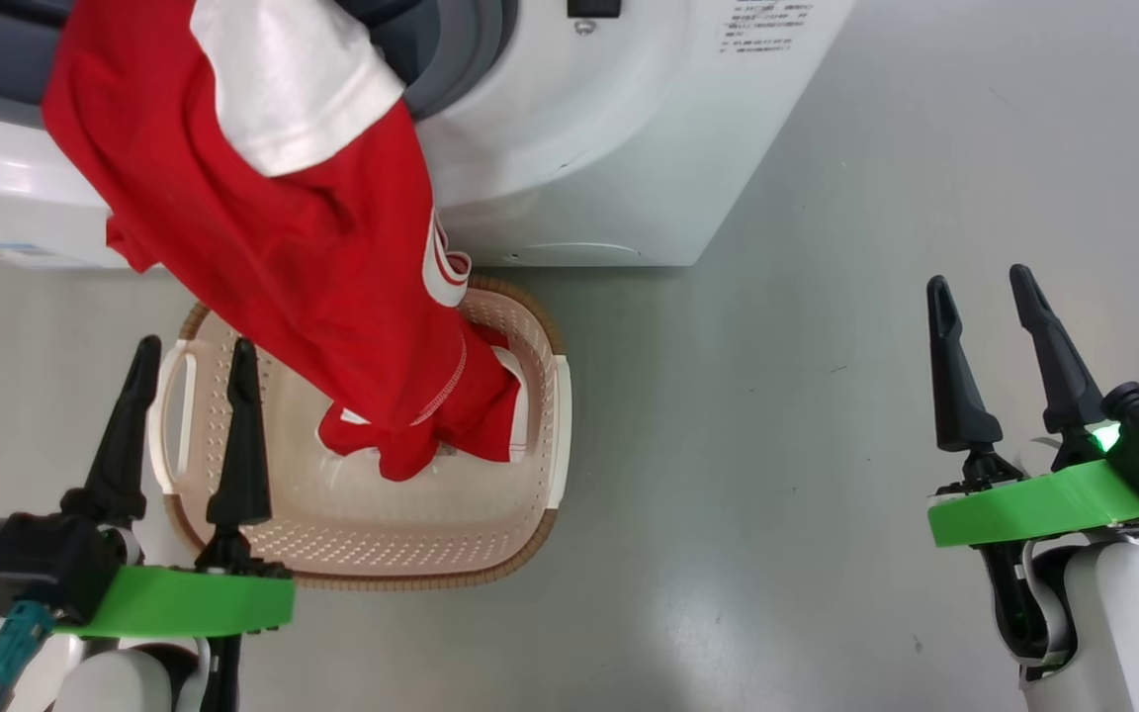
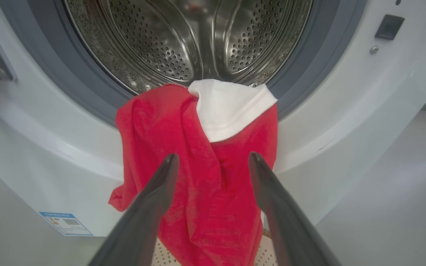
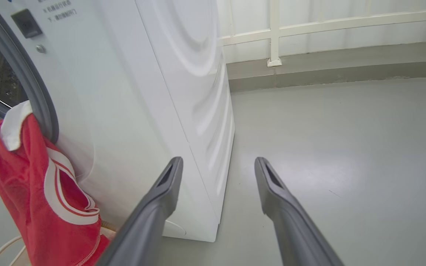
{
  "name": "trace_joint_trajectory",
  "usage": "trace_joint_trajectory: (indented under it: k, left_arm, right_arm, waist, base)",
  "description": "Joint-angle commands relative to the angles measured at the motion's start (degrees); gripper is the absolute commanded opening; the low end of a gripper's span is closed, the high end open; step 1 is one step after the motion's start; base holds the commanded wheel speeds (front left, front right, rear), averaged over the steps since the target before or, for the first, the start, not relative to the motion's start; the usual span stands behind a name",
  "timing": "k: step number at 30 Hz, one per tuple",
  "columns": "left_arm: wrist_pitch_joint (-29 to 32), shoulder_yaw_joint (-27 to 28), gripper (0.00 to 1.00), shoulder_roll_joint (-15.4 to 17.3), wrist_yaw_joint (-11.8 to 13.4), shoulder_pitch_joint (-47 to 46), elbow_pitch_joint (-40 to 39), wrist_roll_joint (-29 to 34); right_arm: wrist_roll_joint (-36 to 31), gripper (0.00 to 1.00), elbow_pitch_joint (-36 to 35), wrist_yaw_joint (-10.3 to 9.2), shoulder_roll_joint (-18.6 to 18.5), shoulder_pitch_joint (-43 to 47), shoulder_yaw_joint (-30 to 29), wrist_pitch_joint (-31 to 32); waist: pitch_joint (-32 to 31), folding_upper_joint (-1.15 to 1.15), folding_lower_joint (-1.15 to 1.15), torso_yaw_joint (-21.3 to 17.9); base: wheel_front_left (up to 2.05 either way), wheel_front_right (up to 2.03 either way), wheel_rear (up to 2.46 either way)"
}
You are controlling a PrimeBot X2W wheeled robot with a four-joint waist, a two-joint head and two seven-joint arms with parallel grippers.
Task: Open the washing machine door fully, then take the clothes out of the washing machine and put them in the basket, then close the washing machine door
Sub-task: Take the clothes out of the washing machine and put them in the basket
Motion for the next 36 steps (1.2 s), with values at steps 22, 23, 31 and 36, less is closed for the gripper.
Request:
trace_joint_trajectory:
  k: [22, 23, 31, 36]
  left_arm:
    - [-0.28, 1.93, 1.0, 0.66, -0.32, -8.12, 3.43, -0.37]
    - [-0.28, 1.9, 1.0, 0.69, -0.32, -9.27, 4.32, -0.43]
    - [-0.28, 0.86, 1.0, 1.8, -0.32, -19.02, 13.41, -1.63]
    - [-0.28, 1.22, 1.0, 2.83, -0.32, -23.75, 19.3, -1.59]
  right_arm:
    - [-0.45, 1.0, -1.4, 0.37, 0.11, 0.59, 1.37, -0.36]
    - [-0.44, 1.0, -1.43, 0.37, 0.11, 0.42, 1.46, -0.36]
    - [-0.34, 1.0, -1.73, 0.37, 0.11, -0.49, 1.55, -0.36]
    - [-0.17, 1.0, -1.81, 0.37, 0.11, -0.96, 1.67, -0.36]
  waist:
    - [1.87, 0.0, 0.0, 0.45]
    - [2.09, 0.0, 0.0, 0.41]
    - [3.75, 0.0, 0.0, 0.04]
    - [4.66, 0.0, 0.0, -0.39]
  base:
    - [0.0, 0.0, 0.0]
    - [0.0, 0.0, 0.0]
    - [0.0, 0.0, 0.0]
    - [0.0, 0.0, 0.0]
